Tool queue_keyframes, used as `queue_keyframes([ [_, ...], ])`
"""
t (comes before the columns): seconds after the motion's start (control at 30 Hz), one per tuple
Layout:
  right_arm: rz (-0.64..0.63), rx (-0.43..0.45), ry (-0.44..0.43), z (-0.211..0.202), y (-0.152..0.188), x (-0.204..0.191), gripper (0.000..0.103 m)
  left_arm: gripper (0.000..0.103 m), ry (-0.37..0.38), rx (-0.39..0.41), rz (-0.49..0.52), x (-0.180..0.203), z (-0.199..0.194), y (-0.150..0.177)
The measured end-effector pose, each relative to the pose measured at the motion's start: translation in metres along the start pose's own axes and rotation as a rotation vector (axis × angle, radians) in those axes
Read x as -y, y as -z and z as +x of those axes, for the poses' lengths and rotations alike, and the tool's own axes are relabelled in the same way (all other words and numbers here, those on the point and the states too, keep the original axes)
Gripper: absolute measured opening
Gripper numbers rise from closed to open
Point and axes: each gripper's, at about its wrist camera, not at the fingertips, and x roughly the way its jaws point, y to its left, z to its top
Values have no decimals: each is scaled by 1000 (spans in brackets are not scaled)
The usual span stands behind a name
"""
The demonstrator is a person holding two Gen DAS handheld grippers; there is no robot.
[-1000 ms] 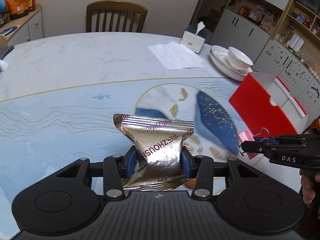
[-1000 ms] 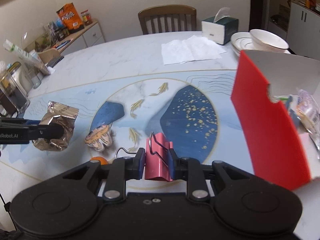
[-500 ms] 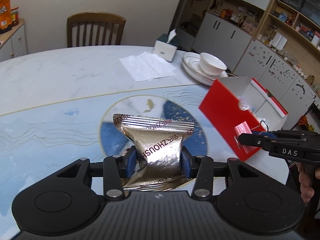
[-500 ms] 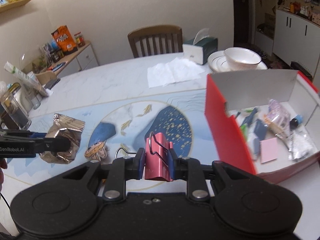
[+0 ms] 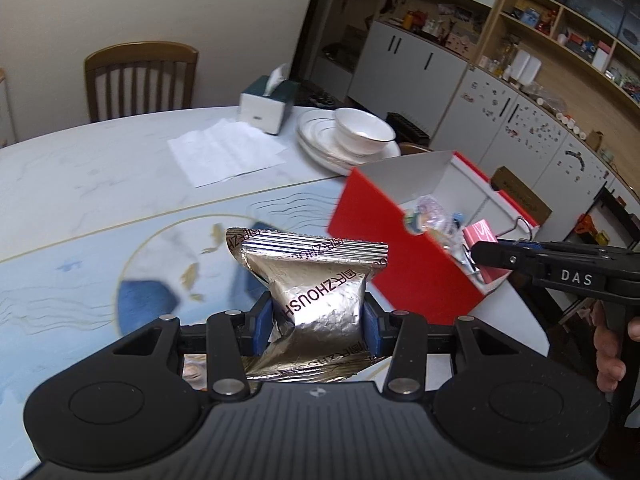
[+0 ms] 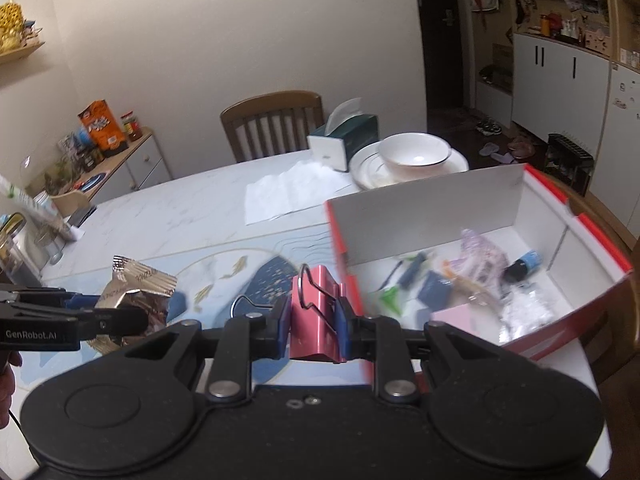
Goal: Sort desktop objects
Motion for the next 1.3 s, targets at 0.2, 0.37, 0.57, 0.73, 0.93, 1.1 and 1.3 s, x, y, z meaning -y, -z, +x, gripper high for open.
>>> queue_keyframes([
  [0.2, 11, 8, 10, -5, -5, 33, 22, 44, 25, 5, 28, 35, 19, -13],
  [0.37, 15, 12, 15, -7, -10, 62, 22, 44, 39, 5, 59, 66, 37, -24],
  [0.57, 16, 16, 15, -7, -17, 97, 22, 44, 47, 0, 100, 104, 57, -35],
  [0.73, 20, 19, 17, -5, -22, 123, 22, 44, 55, -7, 136, 130, 74, -44],
  [0.93, 23, 21, 22, -1, -27, 148, 22, 44, 64, -36, 177, 159, 101, -50],
  [1.1, 23, 14, 33, 5, -29, 165, 22, 44, 58, -67, 196, 173, 121, -55],
  [1.3, 26, -14, 48, 21, -29, 181, 22, 44, 40, -112, 198, 177, 147, -59],
])
